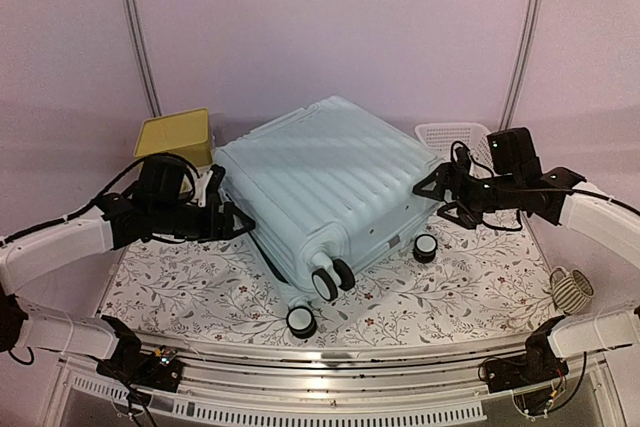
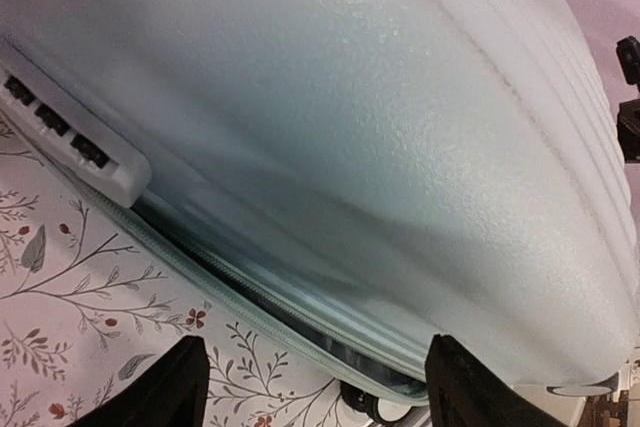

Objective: Open, take out, and arrange the luggage
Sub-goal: Rotate the luggage at the center of the board.

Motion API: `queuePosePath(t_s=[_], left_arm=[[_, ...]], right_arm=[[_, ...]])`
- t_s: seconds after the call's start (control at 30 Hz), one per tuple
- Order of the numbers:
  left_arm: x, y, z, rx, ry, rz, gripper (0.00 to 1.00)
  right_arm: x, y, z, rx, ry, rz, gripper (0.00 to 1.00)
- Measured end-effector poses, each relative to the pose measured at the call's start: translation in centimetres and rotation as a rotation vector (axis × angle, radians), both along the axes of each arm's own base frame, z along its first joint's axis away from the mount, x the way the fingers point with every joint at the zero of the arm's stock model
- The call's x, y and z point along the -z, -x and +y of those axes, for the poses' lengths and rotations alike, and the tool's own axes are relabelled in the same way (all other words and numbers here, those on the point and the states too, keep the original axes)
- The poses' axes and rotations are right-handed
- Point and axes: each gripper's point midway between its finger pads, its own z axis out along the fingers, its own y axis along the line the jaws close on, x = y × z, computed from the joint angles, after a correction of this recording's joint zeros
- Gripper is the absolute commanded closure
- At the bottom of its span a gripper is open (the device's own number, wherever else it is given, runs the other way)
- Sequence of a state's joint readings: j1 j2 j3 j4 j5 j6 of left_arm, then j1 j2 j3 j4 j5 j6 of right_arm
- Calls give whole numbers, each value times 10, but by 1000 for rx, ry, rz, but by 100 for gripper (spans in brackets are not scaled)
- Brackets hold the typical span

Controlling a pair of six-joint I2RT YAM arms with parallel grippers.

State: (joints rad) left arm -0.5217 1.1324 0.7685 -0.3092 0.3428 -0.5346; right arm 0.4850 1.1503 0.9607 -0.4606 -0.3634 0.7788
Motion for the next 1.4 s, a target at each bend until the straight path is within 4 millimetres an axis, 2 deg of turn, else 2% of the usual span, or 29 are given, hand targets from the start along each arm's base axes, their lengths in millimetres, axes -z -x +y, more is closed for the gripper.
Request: queuePosePath(t_s=[0.2, 0.37, 0.47, 0.63, 0.8, 0.87, 1.03, 1.13, 1.2, 1.27, 1.33, 1.4], left_arm=[[7, 3, 0, 5, -1, 9, 23], [16, 5, 1, 5, -5, 19, 23], [23, 5, 0, 10, -5, 27, 23], [39, 1, -10, 31, 5, 59, 23], [56, 3, -31, 81, -4, 82, 22], [60, 7, -42, 113, -11, 89, 22], [55, 5, -47, 111, -22, 59, 20], [43, 0, -40, 76, -32, 17, 19], [33, -5, -34, 54, -32, -11, 19], [21, -12, -27, 25, -35, -44, 19], [11, -21, -14, -20, -39, -70, 19], [5, -28, 0, -65, -45, -86, 18]], right_arm=[[5, -39, 16, 0, -94, -25, 11], [12, -52, 12, 6, -157, 17, 12], [16, -71, 5, 19, -194, 10, 13], [15, -116, -10, 32, -228, -41, 14], [10, -166, -40, 113, -184, -140, 9], [12, -174, -49, 130, -166, -148, 7], [12, -173, -52, 116, -115, -174, 3], [7, -161, -46, 87, -44, -204, 0], [-2, -149, -38, 53, -2, -242, 1], [-23, -127, -23, -15, 50, -322, 1], [-35, -105, 1, -99, 73, -376, 1], [-48, -72, 27, -214, 98, -442, 1]])
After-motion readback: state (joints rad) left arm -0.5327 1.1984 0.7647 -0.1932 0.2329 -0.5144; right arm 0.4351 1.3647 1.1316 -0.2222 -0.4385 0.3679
